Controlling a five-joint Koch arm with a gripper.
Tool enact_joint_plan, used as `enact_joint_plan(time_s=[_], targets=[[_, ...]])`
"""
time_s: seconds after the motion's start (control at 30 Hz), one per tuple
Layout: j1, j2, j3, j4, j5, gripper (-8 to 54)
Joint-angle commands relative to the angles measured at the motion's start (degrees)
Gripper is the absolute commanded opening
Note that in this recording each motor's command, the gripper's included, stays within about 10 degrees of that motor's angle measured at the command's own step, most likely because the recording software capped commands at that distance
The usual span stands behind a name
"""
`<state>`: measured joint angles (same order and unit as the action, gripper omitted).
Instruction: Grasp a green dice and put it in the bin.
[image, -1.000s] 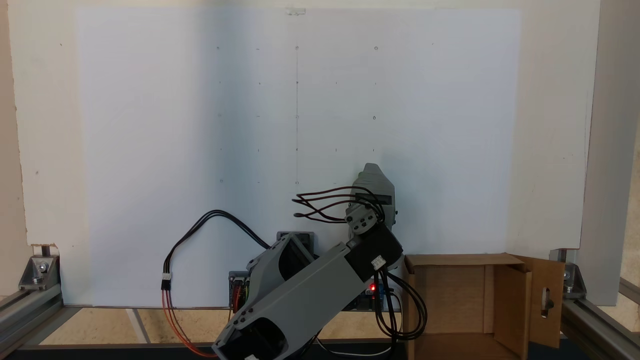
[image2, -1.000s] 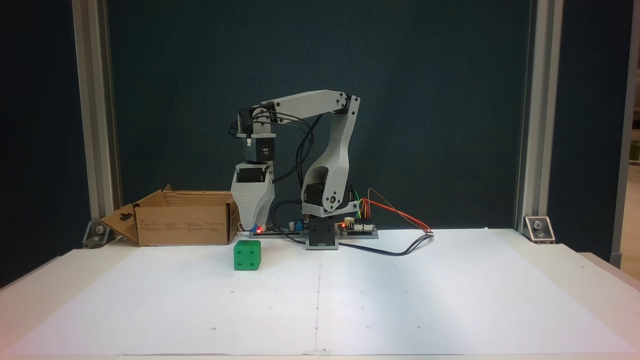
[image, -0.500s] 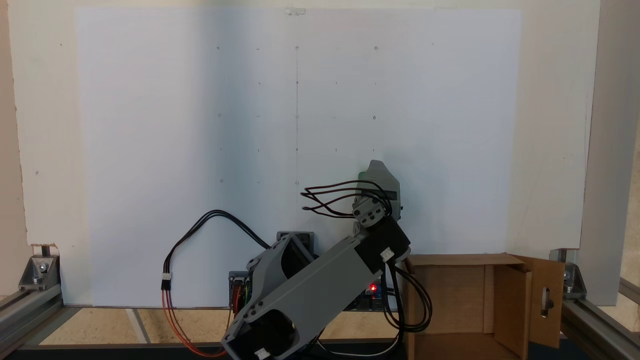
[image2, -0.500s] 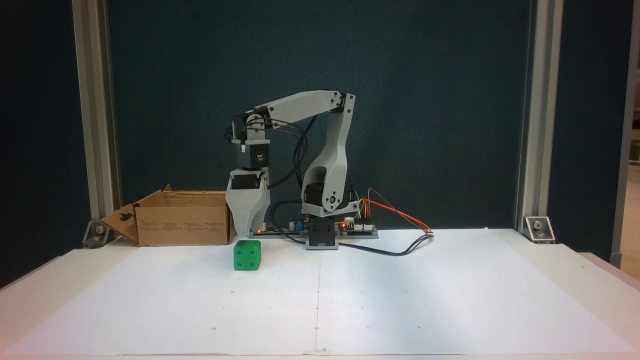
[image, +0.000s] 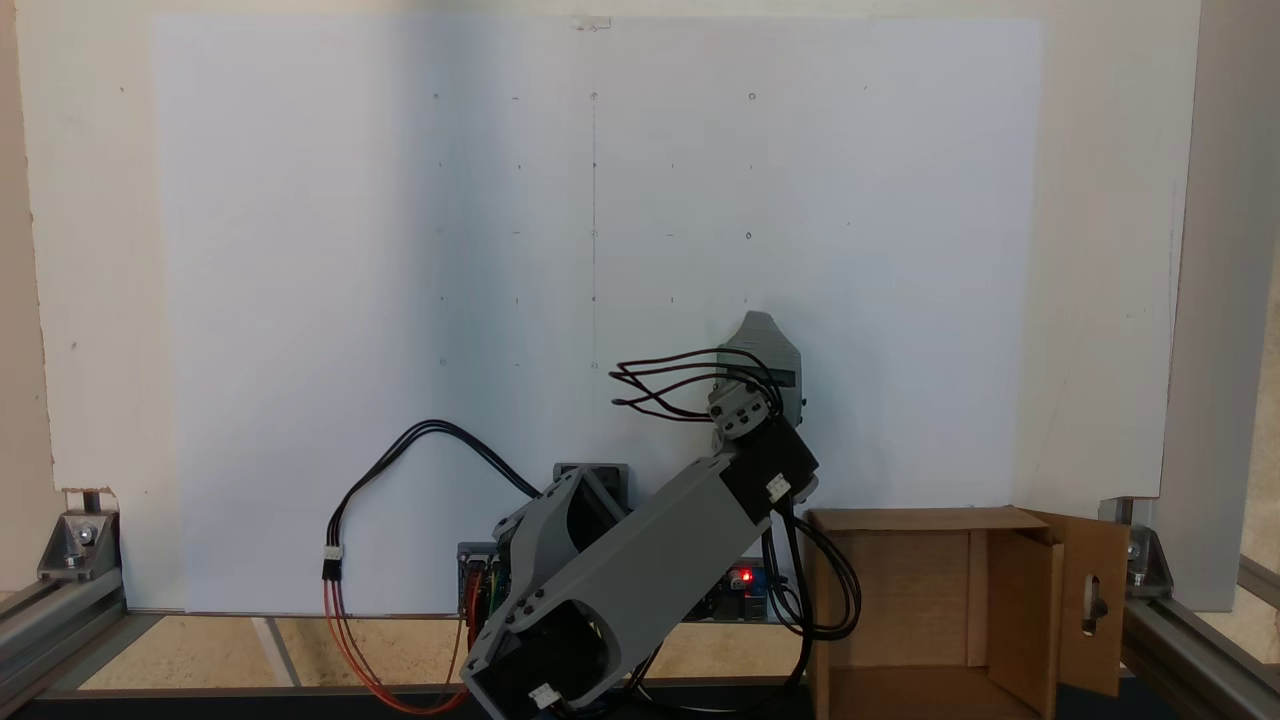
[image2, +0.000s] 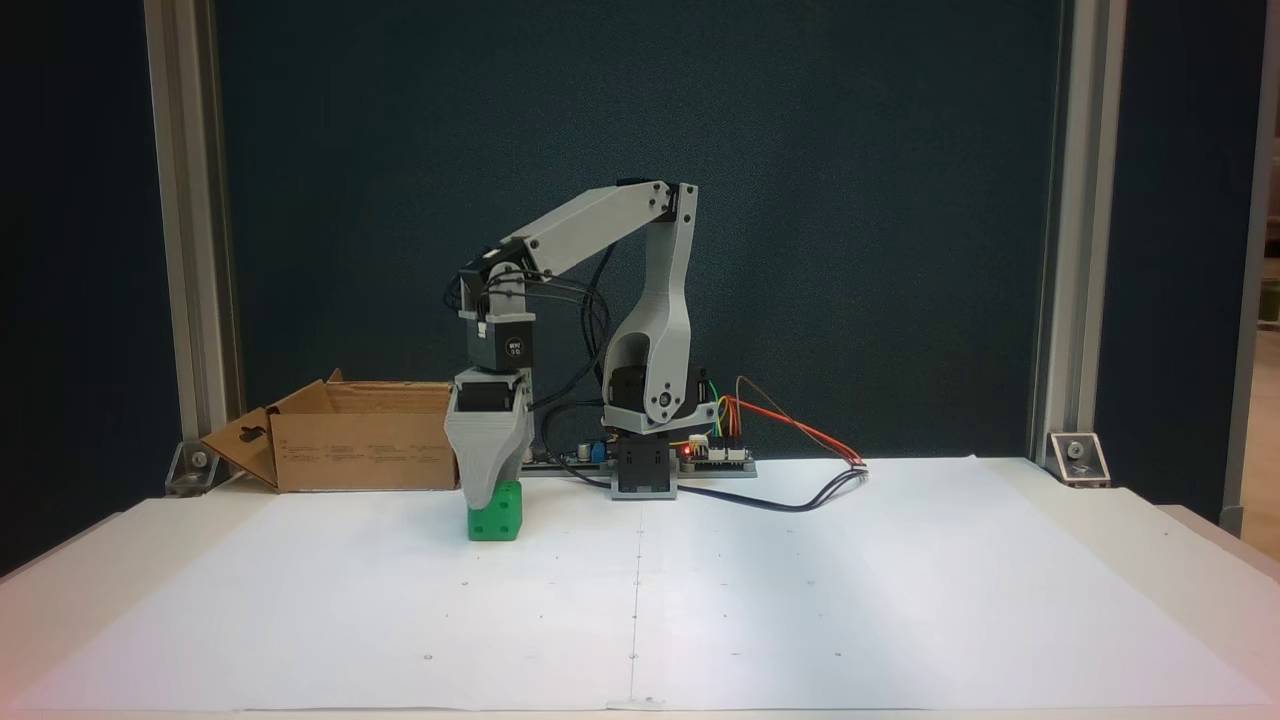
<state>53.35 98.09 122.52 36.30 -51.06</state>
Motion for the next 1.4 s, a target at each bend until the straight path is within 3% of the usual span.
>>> enact_joint_plan(time_s=[0.0,0.97,1.07,1.27,1.37], targets=[[-0.1,-0.4,-0.5,-2.2,3.6,44.6],[-0.4,-5.4,1.3,-9.6,3.7,42.0],[-0.4,-5.4,1.3,-10.1,3.8,37.2],[-0.3,-5.4,1.3,-11.9,4.0,13.8],[-0.5,-5.2,1.3,-12.9,6.2,11.4]])
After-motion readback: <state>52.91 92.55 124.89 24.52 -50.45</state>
